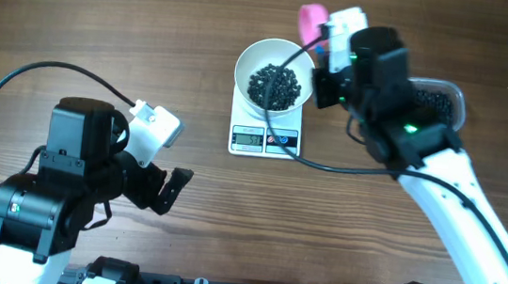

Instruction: Scoop item into bowl and weigh 150g on scale

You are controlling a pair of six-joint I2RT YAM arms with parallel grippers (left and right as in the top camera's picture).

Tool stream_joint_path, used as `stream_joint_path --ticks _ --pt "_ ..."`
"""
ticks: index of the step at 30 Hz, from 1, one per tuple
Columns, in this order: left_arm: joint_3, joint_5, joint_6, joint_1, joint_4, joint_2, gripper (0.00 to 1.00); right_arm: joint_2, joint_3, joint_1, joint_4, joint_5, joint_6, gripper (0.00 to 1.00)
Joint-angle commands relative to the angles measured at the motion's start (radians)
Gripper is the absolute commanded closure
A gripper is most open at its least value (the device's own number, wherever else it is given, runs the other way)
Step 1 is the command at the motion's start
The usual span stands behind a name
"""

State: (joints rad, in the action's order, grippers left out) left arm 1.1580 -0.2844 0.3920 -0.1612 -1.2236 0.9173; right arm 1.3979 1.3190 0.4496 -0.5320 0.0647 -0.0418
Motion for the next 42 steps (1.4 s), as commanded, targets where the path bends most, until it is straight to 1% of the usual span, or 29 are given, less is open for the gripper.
stream_joint_path --ticks 1,4,12,14,15,17,19,20,23,26,29,31,33,42 --pt "0.015 0.006 0.020 0.007 0.003 -0.002 0.00 -0.045 0.024 -0.066 -0.047 0.033 -0.037 0.96" --pt "0.015 0.006 0.020 0.007 0.003 -0.002 0.00 -0.061 0.024 -0.147 -0.114 0.032 -0.040 0.96" --pt "0.015 0.006 0.020 0.007 0.003 -0.002 0.00 -0.065 0.024 -0.274 -0.170 0.035 -0.039 0.96" --pt "0.015 0.006 0.020 0.007 0.003 -0.002 0.00 -0.065 0.024 -0.297 -0.200 0.085 -0.035 0.95" --pt "0.015 0.006 0.020 0.007 0.003 -0.002 0.00 -0.065 0.024 -0.314 -0.231 0.142 -0.026 0.96" --pt "0.015 0.006 0.020 0.007 0.003 -0.002 0.00 -0.064 0.024 -0.332 -0.253 0.158 0.018 0.96" --pt "0.015 0.006 0.020 0.007 0.003 -0.002 0.00 -0.064 0.024 -0.331 -0.252 0.119 0.047 0.96" --pt "0.015 0.006 0.020 0.007 0.003 -0.002 0.00 -0.058 0.024 -0.329 -0.261 0.070 0.109 0.96" --pt "0.015 0.006 0.020 0.007 0.003 -0.002 0.00 -0.029 0.023 -0.329 -0.293 0.080 0.159 0.96" --pt "0.015 0.006 0.020 0.007 0.003 -0.002 0.00 0.010 0.023 -0.330 -0.314 0.185 0.178 0.96" --pt "0.015 0.006 0.020 0.007 0.003 -0.002 0.00 0.038 0.023 -0.330 -0.327 0.240 0.256 0.96" --pt "0.015 0.006 0.020 0.007 0.003 -0.002 0.00 0.057 0.023 -0.330 -0.348 0.282 0.280 0.96" --pt "0.015 0.006 0.020 0.007 0.003 -0.002 0.00 0.086 0.022 -0.330 -0.376 0.336 0.282 0.96" --pt "0.015 0.006 0.020 0.007 0.003 -0.002 0.00 0.227 0.016 -0.331 -0.404 0.347 0.289 0.96"
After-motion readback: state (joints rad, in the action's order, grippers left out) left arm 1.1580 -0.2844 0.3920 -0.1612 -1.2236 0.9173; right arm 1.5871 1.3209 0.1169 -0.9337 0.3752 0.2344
